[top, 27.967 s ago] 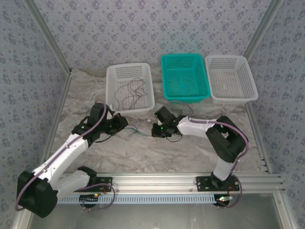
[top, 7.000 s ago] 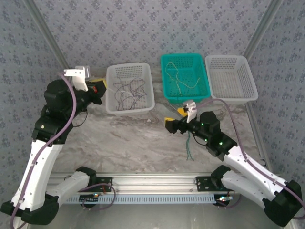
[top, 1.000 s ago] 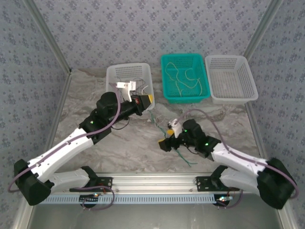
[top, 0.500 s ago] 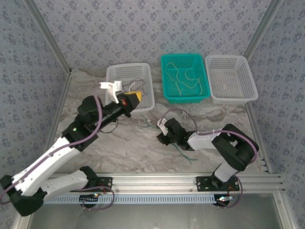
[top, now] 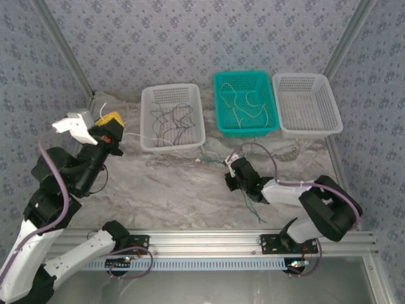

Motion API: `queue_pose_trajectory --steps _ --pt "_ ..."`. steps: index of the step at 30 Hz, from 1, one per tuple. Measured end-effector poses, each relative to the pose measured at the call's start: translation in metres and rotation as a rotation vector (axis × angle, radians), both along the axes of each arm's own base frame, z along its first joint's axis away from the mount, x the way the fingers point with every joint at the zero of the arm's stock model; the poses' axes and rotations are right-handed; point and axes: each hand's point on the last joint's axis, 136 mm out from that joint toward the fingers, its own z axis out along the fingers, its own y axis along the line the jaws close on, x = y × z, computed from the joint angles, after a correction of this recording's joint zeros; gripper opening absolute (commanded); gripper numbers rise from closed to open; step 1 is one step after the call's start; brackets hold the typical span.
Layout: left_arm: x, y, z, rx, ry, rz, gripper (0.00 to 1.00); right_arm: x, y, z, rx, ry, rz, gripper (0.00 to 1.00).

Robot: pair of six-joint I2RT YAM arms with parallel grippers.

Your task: Untangle the cables

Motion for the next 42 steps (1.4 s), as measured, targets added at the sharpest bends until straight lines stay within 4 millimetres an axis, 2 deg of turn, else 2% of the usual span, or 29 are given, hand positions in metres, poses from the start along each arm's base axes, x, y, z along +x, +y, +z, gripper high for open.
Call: queue_pose_trajectory --steps 2,5,7,10,15,18,20,21,22,23,25,27,30,35,37,39,42 --pt "0.007 -0.006 -0.006 0.055 0.026 -0.002 0.00 0.003 -0.004 0.013 0.026 -0.030 -0.021 0.01" --pt "0.011 -0.001 -0.005 0.113 0.032 0.041 0.00 0.012 -0.023 0.024 0.062 -0.056 -0.088 0.00" --pt "0.009 0.014 -0.002 0.149 0.032 0.109 0.00 0.017 -0.043 0.021 0.075 -0.046 -0.163 0.00" --pt "-0.004 0.044 0.014 0.165 -0.003 0.210 0.00 0.016 -0.063 0.013 0.085 -0.017 -0.241 0.00" --pt "-0.029 0.091 0.034 0.166 -0.065 0.368 0.00 0.016 -0.076 0.009 0.100 0.003 -0.332 0.00" --pt "-0.032 0.098 0.029 0.185 -0.070 0.396 0.00 0.016 -0.081 0.007 0.103 0.014 -0.369 0.02" --pt "-0.028 0.092 0.025 0.208 -0.063 0.380 0.00 0.015 -0.080 0.007 0.100 0.027 -0.365 0.12" --pt "-0.023 0.085 0.024 0.225 -0.058 0.360 0.00 0.016 -0.077 0.008 0.100 0.032 -0.355 0.29" --pt "-0.019 0.077 0.022 0.240 -0.053 0.338 0.00 0.016 -0.073 0.010 0.103 0.040 -0.345 0.52" --pt "-0.014 0.069 0.020 0.254 -0.048 0.309 0.00 0.017 -0.068 0.013 0.107 0.044 -0.332 0.65" --pt "-0.003 0.044 0.014 0.289 -0.036 0.224 0.00 0.018 -0.057 0.024 0.122 0.043 -0.302 0.79" --pt "0.006 0.020 0.007 0.317 -0.022 0.135 0.00 0.017 -0.046 0.040 0.144 0.028 -0.263 0.83" --pt "0.016 -0.012 0.001 0.342 -0.007 0.011 0.00 0.013 -0.024 0.081 0.206 -0.032 -0.179 0.87" --pt "0.023 -0.049 -0.008 0.337 0.015 -0.142 0.00 0.002 0.015 0.177 0.368 -0.174 0.017 0.88" --pt "0.023 -0.061 -0.009 0.315 0.013 -0.190 0.00 -0.007 0.033 0.206 0.425 -0.204 0.116 0.89" --pt "0.025 -0.072 -0.011 0.289 0.015 -0.235 0.00 -0.021 0.053 0.228 0.471 -0.224 0.230 0.89" --pt "0.031 -0.092 -0.018 0.246 0.032 -0.303 0.00 -0.044 0.080 0.249 0.527 -0.253 0.393 0.90"
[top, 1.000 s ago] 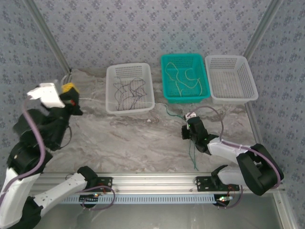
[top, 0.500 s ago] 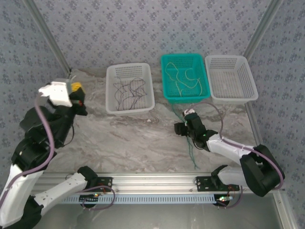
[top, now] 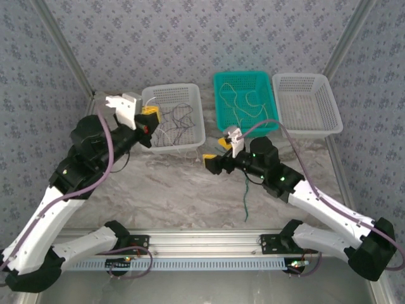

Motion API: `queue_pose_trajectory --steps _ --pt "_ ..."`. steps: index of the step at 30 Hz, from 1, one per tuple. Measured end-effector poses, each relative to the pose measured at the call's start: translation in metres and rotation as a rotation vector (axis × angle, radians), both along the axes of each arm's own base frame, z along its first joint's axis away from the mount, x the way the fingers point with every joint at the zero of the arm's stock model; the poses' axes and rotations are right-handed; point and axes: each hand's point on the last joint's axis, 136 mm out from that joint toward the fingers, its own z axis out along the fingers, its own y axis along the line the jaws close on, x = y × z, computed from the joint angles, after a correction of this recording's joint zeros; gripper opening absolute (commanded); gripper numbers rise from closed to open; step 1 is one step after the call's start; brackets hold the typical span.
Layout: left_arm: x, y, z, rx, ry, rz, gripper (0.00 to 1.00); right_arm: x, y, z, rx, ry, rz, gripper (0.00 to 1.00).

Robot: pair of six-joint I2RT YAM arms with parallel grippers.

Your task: Untangle the cables

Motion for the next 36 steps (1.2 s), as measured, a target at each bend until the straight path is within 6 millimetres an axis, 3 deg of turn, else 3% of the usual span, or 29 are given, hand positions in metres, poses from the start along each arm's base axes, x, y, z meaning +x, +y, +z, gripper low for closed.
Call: queue_pose_trajectory --steps 6,11,12,17,20,22,28,32,36 --pt "0.017 -0.039 -0.025 -0.042 0.099 -0.101 0.00 -0.023 0.043 0.014 0.031 -0.072 0.210 0.89" --pt "0.017 -0.050 -0.027 -0.089 0.133 -0.146 0.00 -0.020 0.078 0.019 0.041 -0.122 0.296 0.76" --pt "0.016 -0.050 -0.024 -0.101 0.128 -0.153 0.00 -0.017 0.083 0.018 0.041 -0.126 0.302 0.68" --pt "0.010 -0.047 -0.011 -0.141 0.103 -0.163 0.00 -0.002 0.104 0.000 0.028 -0.105 0.314 0.00" --pt "0.008 -0.042 -0.009 -0.146 0.095 -0.147 0.02 0.003 0.107 -0.006 0.029 -0.084 0.307 0.00" --pt "0.008 -0.035 -0.011 -0.148 0.089 -0.118 0.08 0.004 0.105 -0.002 0.041 -0.087 0.297 0.00" --pt "0.003 -0.019 -0.021 -0.159 0.079 -0.064 0.50 0.015 0.073 0.041 0.068 -0.165 0.147 0.00" --pt "-0.002 -0.010 -0.027 -0.172 0.070 -0.045 0.67 0.040 0.039 0.102 0.087 -0.252 0.000 0.00" --pt "-0.005 -0.005 -0.039 -0.175 0.083 -0.035 0.71 0.079 -0.007 0.168 0.122 -0.324 -0.185 0.00"
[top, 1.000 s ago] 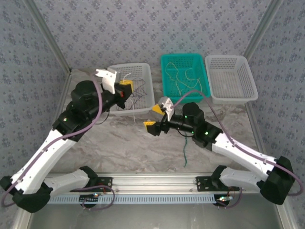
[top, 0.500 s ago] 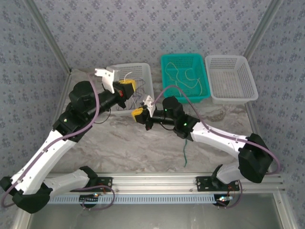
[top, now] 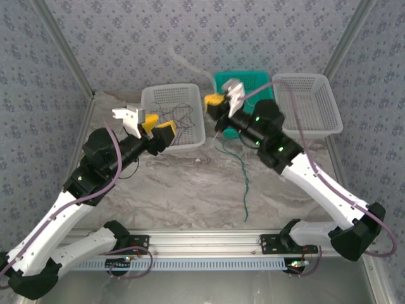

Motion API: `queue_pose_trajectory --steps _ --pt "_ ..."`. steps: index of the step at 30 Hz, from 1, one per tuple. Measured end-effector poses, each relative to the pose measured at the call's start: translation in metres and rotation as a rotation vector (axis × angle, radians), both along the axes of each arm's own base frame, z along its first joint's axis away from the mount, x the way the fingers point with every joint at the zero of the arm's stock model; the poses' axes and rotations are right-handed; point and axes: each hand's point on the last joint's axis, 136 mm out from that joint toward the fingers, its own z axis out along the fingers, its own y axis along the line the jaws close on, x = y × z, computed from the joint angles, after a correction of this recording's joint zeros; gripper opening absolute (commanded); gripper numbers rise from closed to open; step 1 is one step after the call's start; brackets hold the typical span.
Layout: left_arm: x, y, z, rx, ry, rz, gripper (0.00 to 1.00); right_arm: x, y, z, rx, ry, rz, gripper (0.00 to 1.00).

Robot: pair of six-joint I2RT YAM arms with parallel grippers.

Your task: Untangle the cables

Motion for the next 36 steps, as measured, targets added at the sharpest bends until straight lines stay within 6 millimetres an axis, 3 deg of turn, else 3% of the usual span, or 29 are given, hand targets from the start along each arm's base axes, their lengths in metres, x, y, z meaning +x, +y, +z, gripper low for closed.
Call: queue_pose_trajectory --steps 3,5,9,12,14,15,17,19,21,22,24,27,30,32,34,36 --pt "-0.001 0.003 -0.008 0.011 0.015 0.011 0.71 0.036 -0.039 0.033 0.041 -0.027 -0.142 0.00" --pt "-0.003 0.006 -0.012 0.008 0.021 0.015 0.72 0.064 -0.063 0.042 0.059 -0.028 -0.235 0.00" --pt "-0.008 0.011 -0.018 -0.004 0.033 0.020 0.72 0.125 -0.098 0.021 0.056 0.036 -0.377 0.00" --pt "-0.010 0.013 -0.022 -0.017 0.045 0.021 0.72 0.177 -0.119 -0.028 0.033 0.148 -0.461 0.04" --pt "-0.011 0.013 -0.027 -0.022 0.059 0.021 0.72 0.211 -0.132 -0.079 0.009 0.265 -0.501 0.37" --pt "-0.010 0.013 -0.029 -0.023 0.066 0.021 0.72 0.223 -0.135 -0.103 -0.005 0.326 -0.507 0.48" --pt "-0.010 0.012 -0.035 -0.022 0.083 0.022 0.72 0.246 -0.143 -0.165 -0.039 0.490 -0.529 0.63" --pt "-0.009 0.012 -0.043 -0.015 0.104 0.023 0.72 0.256 -0.149 -0.218 -0.075 0.642 -0.556 0.74" --pt "-0.009 0.011 -0.051 -0.012 0.128 0.025 0.72 0.250 -0.154 -0.259 -0.102 0.775 -0.601 0.86" --pt "-0.008 0.011 -0.055 -0.010 0.139 0.026 0.72 0.244 -0.157 -0.272 -0.114 0.826 -0.626 1.00" --pt "-0.006 0.009 -0.060 -0.010 0.157 0.027 0.72 0.235 -0.163 -0.279 -0.108 0.872 -0.670 1.00" --pt "-0.003 0.005 -0.067 -0.011 0.185 0.022 0.72 0.216 -0.169 -0.257 -0.077 0.873 -0.695 1.00" --pt "0.002 -0.002 -0.080 -0.014 0.220 0.015 0.72 0.191 -0.176 -0.210 -0.017 0.808 -0.701 1.00" --pt "0.005 -0.008 -0.093 -0.013 0.254 0.006 0.72 0.161 -0.181 -0.176 0.029 0.742 -0.698 1.00" --pt "0.009 -0.012 -0.106 -0.008 0.290 0.004 0.72 0.127 -0.186 -0.155 0.068 0.696 -0.709 0.99" --pt "0.012 -0.017 -0.119 -0.002 0.323 0.000 0.72 0.093 -0.186 -0.151 0.097 0.682 -0.724 0.99"
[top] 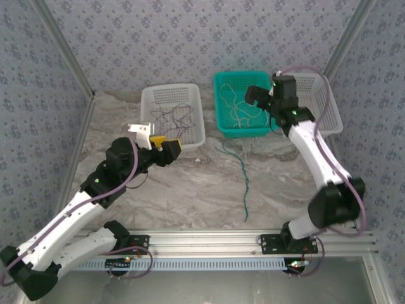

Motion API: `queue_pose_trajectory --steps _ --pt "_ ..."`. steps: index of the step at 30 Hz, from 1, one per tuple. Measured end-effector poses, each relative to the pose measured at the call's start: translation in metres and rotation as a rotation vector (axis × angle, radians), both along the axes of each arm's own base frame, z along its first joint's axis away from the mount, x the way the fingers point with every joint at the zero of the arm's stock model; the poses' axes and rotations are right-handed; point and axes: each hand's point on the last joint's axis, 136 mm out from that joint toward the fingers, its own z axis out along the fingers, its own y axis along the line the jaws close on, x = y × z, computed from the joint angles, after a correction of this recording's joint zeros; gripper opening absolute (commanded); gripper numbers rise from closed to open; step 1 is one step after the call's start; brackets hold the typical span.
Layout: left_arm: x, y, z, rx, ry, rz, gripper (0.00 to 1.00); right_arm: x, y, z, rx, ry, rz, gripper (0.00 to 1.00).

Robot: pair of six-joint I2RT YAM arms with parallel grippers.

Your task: Untangle the cables

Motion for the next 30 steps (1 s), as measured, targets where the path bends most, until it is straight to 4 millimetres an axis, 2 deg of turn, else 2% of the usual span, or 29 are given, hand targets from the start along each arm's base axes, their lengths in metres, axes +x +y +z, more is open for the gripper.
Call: queue_pose_trajectory --steps 1,3,8,11,15,21,25,28,30 --pt "0.001 -0.003 -0.006 0.001 0.017 -0.005 0.72 -0.017 0.001 -0.007 0.004 0.009 -0.005 0.99" --pt "0.001 -0.008 -0.016 0.004 0.044 -0.016 0.72 -0.046 0.005 -0.036 0.001 0.061 -0.001 0.99" --pt "0.002 -0.017 -0.032 0.014 0.094 -0.039 0.72 -0.109 0.007 -0.162 -0.071 0.345 0.012 0.98" --pt "0.003 -0.021 -0.033 0.010 0.097 -0.048 0.72 -0.137 0.009 -0.209 -0.120 0.467 0.036 0.98" --pt "0.001 -0.025 -0.032 0.004 0.096 -0.059 0.72 -0.146 0.020 -0.236 -0.164 0.538 0.076 0.97" --pt "-0.001 -0.027 -0.032 -0.003 0.099 -0.065 0.72 -0.137 0.038 -0.265 -0.231 0.565 0.145 0.89" --pt "-0.003 -0.027 -0.032 -0.006 0.101 -0.061 0.72 -0.123 0.050 -0.278 -0.284 0.533 0.196 0.84" --pt "-0.004 -0.025 -0.034 -0.004 0.104 -0.061 0.72 -0.109 0.054 -0.287 -0.319 0.514 0.203 0.76" --pt "-0.005 -0.024 -0.034 -0.004 0.104 -0.061 0.72 -0.102 0.053 -0.289 -0.342 0.511 0.191 0.64"
